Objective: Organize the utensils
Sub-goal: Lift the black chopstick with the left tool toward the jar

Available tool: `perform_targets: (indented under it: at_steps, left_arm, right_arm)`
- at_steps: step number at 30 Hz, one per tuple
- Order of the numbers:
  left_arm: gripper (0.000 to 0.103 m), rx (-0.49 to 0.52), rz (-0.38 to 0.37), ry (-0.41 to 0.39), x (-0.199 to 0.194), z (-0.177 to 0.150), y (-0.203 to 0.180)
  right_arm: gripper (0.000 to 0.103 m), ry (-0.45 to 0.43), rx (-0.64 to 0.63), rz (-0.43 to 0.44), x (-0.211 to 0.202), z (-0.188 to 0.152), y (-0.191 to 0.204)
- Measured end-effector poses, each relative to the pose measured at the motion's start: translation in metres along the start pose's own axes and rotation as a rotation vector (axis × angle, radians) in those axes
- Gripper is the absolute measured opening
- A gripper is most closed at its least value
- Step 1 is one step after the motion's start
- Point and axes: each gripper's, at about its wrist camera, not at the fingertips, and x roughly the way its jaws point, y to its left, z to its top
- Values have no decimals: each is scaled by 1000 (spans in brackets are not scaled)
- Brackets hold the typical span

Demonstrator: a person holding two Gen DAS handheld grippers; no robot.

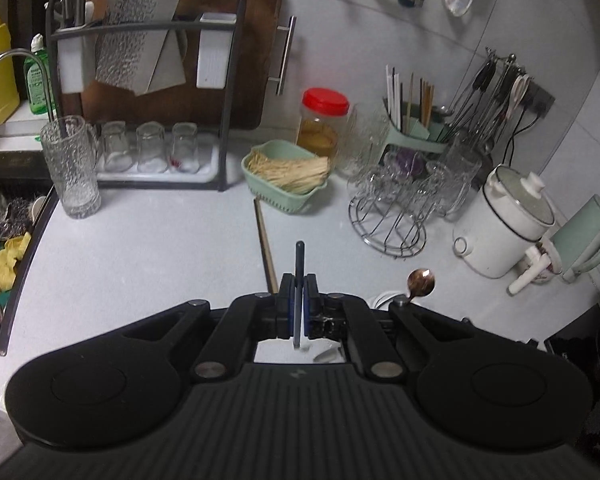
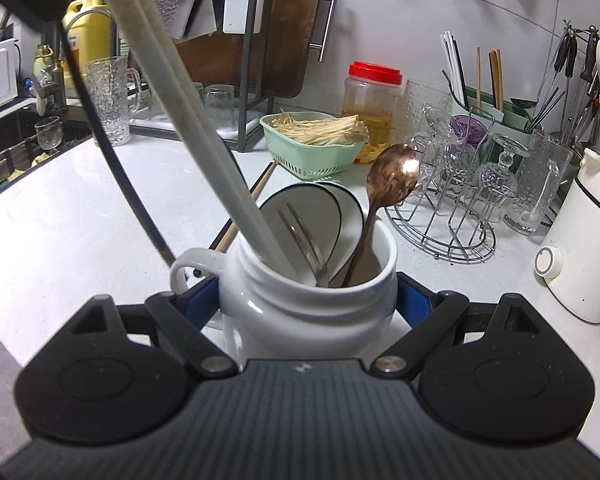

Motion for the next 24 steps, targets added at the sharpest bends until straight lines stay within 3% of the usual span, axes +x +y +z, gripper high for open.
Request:
perform_targets:
  at_steps: [17,24]
  left_arm:
    - [4,22,-65,-139,-46,50,-35]
    - [4,51,-137,-162,-62,67,-57]
  right_arm:
    - [93,7,-12,11,0,1,-1]
    - [93,5,-14,13,1,1,-1]
